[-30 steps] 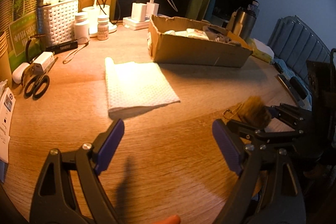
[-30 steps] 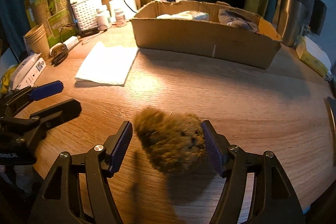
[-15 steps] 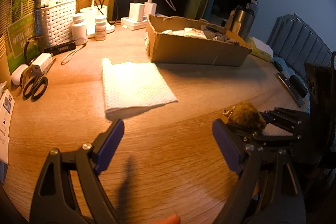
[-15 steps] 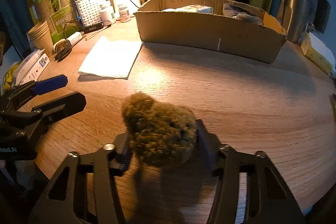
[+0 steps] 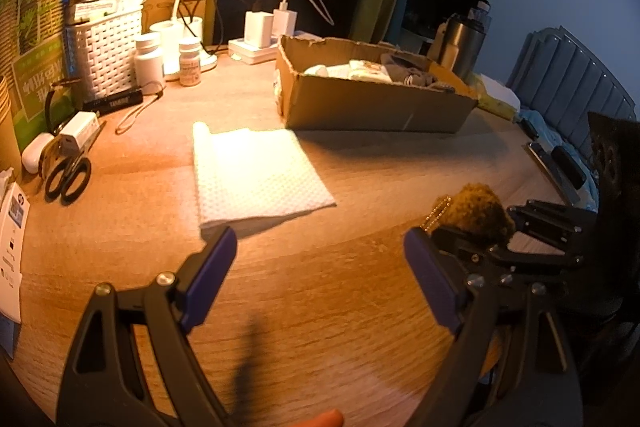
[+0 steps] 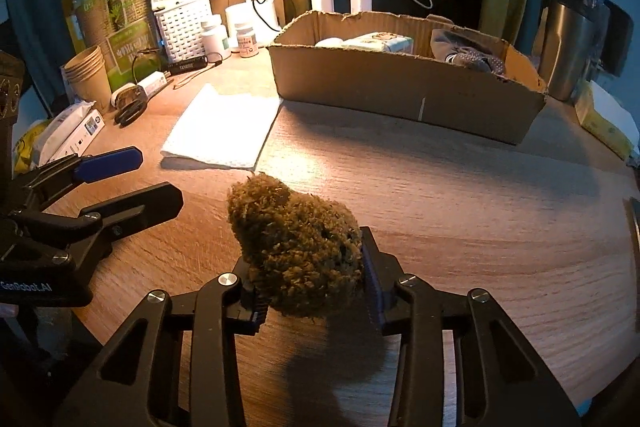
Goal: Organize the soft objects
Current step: 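Grasp the white paper towel with the left tool while the right tool holds the bear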
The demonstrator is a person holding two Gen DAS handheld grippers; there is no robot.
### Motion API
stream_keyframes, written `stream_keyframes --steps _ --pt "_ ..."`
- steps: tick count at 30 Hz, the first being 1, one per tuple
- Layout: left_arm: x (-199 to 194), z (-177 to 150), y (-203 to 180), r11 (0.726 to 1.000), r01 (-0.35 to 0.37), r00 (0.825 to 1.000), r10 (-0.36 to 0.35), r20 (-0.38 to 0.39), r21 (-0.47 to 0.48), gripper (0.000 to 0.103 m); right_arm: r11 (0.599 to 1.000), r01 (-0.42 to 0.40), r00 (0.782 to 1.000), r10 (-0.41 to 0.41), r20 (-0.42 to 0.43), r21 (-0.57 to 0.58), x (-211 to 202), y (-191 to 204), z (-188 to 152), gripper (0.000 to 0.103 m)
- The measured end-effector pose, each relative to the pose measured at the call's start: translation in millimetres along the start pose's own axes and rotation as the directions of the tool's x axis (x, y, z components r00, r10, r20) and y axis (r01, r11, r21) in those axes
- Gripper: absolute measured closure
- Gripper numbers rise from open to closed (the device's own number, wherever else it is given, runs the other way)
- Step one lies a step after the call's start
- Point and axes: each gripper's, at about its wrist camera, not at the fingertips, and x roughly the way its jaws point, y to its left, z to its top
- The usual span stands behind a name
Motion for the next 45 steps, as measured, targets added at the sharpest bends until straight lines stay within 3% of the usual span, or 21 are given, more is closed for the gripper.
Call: stream_keyframes --steps 23,33,39,45 --pt "21.7 53.9 -7.0 0.998 -0.046 0.999 0.045 0.009 0.041 0.016 0.999 -0.03 0.998 0.029 0.054 0.018 -1.8 -25.4 37.2 0.062" --pt "71.1 72.8 10.2 0.996 -0.09 0.993 0.091 -0.071 0.028 0.016 0.998 -0.038 0.999 0.036 0.036 0.054 23.7 -55.5 58.3 0.062" --pt "93.7 70.0 25.3 0.994 -0.106 0.986 0.104 -0.13 -0.008 0.016 0.997 -0.035 0.999 0.034 0.021 0.067 36.4 -68.1 67.0 0.062" --pt "102.6 65.0 24.1 0.99 -0.14 0.979 0.143 -0.143 0.03 0.016 0.997 -0.043 0.999 0.043 0.003 0.07 48.3 -71.1 70.9 0.062"
